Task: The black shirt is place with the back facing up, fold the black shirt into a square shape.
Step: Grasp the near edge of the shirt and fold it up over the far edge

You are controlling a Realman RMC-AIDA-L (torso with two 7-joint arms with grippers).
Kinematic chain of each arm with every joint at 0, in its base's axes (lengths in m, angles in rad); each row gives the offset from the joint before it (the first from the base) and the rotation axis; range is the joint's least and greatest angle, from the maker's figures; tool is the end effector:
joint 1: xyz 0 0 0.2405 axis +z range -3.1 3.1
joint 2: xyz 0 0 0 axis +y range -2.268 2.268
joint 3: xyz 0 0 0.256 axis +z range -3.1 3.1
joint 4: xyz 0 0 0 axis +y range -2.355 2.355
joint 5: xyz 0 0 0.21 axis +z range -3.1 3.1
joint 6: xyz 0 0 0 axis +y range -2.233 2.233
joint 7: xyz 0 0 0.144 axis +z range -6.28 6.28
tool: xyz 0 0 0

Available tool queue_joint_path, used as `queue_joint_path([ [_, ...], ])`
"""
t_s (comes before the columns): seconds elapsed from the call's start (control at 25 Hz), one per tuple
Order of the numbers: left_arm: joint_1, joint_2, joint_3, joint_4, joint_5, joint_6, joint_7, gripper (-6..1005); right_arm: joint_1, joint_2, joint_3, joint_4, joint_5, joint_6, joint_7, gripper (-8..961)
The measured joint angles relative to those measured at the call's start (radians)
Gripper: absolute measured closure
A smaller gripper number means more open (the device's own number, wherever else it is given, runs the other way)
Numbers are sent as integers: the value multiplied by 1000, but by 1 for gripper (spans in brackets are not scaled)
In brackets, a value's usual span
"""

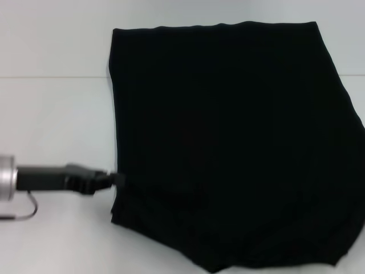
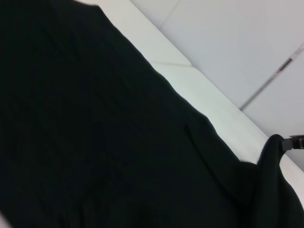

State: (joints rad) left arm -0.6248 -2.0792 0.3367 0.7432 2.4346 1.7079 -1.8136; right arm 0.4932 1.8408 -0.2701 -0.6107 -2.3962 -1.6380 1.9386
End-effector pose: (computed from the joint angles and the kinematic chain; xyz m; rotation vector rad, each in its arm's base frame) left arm -0.2782 0.3284 0.0255 -2.6491 -1.2618 -0.5599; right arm 0.3603 0.3089 0.1136 -2.2597 1.5305 0.5296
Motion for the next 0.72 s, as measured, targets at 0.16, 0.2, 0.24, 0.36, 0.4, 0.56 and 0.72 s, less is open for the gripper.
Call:
queue_joint_path([
  [0.16,-91,29,-4,-50,0,-89,-16,986,86,-5,-10,0,-4,80,36,894],
  [0.2,-114,36,-4,-61,0,-119,-20,986,101,-7,-14,0,-4,99,42,894],
  [0.24,-130,42,-5,-71,0,-150,-28,986,126,-8,-22,1,-4,127,52,894],
  [0.36,-190,57,-3,-101,0,-281,-56,986,182,-9,-63,8,-5,206,78,894],
  [0.4,-208,61,-2,-110,-2,-318,-60,986,200,-7,-82,10,-5,237,87,894],
  [0.56,-263,72,4,-145,-31,-470,-63,986,259,8,-132,29,0,363,113,894],
  [0.72,-311,86,4,-190,-51,-617,-64,986,312,10,-146,66,2,482,118,894],
])
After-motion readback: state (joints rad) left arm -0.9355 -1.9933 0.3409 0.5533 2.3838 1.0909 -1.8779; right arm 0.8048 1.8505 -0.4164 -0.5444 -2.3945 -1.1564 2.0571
